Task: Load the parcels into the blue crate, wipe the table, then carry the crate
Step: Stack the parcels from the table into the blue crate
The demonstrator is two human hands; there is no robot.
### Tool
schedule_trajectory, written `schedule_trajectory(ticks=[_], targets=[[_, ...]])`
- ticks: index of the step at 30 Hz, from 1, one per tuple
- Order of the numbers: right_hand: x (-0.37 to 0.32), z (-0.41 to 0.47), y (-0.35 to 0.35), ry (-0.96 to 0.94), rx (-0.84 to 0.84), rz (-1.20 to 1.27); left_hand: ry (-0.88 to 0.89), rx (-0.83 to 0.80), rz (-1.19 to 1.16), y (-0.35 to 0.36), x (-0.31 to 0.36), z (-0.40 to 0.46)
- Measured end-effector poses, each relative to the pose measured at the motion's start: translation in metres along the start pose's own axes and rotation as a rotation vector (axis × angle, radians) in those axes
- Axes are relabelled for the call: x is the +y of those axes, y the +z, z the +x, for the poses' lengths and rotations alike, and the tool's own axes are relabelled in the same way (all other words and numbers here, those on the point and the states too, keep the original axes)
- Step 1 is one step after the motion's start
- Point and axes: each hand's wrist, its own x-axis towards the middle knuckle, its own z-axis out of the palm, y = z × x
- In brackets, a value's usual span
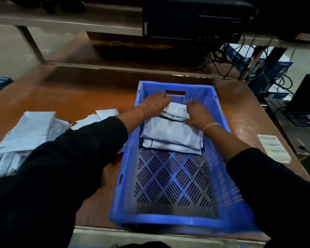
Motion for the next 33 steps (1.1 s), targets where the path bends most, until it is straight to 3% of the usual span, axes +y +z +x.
schedule_trajectory(ticks=[7,16,20,25,29,33], targets=[[0.008,0.003,0.01,0.037,-0.01,0.199,-0.015,-0.066,-0.134,0.013,-0.002,0.008],[-0.004,-0.005,0.002,0.067,0.007,0.163,-0.037,-0.154,-0.12,0.002,-0.002,-0.001],[-0.019,-0.003,-0.018,0.061,0.103,0.22,-0.027,-0.012,-0.231,-0.008,-0.009,-0.016],[-0.066,0.005,-0.046,0.12,0.247,0.457,-0.07,0.325,-0.472,-0.028,-0.038,-0.056],[-0.117,0.012,-0.065,0.046,0.33,0.635,-0.248,0.502,-0.727,-0.034,-0.078,-0.101],[-0.181,0.024,-0.078,-0.029,0.3,0.728,-0.461,0.505,-0.92,-0.017,-0.122,-0.147]])
